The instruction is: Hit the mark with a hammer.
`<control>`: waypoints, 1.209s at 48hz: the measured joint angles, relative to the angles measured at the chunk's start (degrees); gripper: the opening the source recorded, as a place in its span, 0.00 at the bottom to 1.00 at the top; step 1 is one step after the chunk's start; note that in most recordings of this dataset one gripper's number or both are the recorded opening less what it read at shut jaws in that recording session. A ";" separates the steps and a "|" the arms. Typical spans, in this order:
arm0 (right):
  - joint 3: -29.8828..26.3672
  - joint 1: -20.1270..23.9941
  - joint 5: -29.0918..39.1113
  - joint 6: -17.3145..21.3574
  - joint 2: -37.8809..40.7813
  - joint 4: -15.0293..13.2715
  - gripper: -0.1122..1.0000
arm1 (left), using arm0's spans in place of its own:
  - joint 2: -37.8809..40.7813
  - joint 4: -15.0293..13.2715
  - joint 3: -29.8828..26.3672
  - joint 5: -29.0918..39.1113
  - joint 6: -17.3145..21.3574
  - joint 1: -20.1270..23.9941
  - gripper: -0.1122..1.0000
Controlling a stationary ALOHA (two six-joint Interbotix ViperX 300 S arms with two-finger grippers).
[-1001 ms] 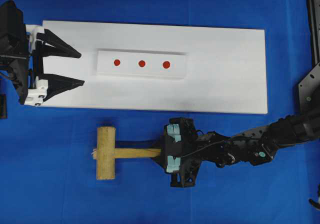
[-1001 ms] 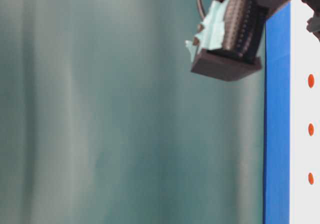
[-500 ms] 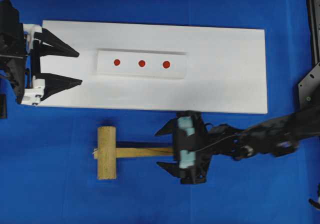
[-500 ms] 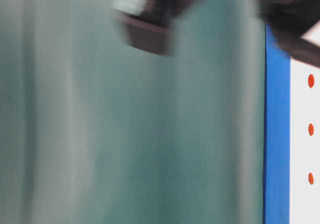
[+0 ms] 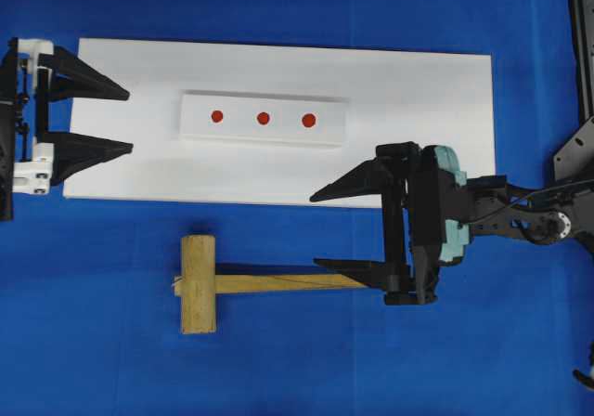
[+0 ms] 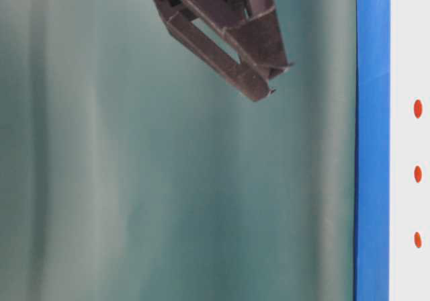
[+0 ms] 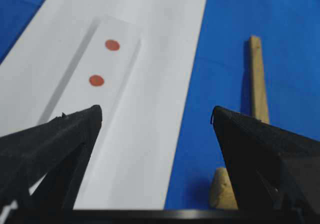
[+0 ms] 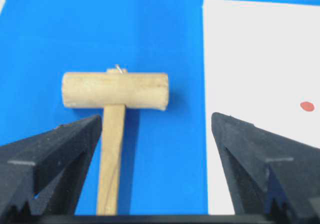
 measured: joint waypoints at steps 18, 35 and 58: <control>1.67 -12.39 1.41 -5.36 -2.37 0.00 0.81 | -2.72 -0.09 0.35 0.62 0.35 0.00 0.88; 9.32 -16.26 5.62 -7.73 -16.61 0.00 0.81 | -7.91 0.00 0.79 4.83 4.92 0.18 0.88; 19.16 -17.05 11.69 -10.11 -39.99 -0.18 0.81 | -21.01 0.00 2.72 9.40 11.16 -0.09 0.87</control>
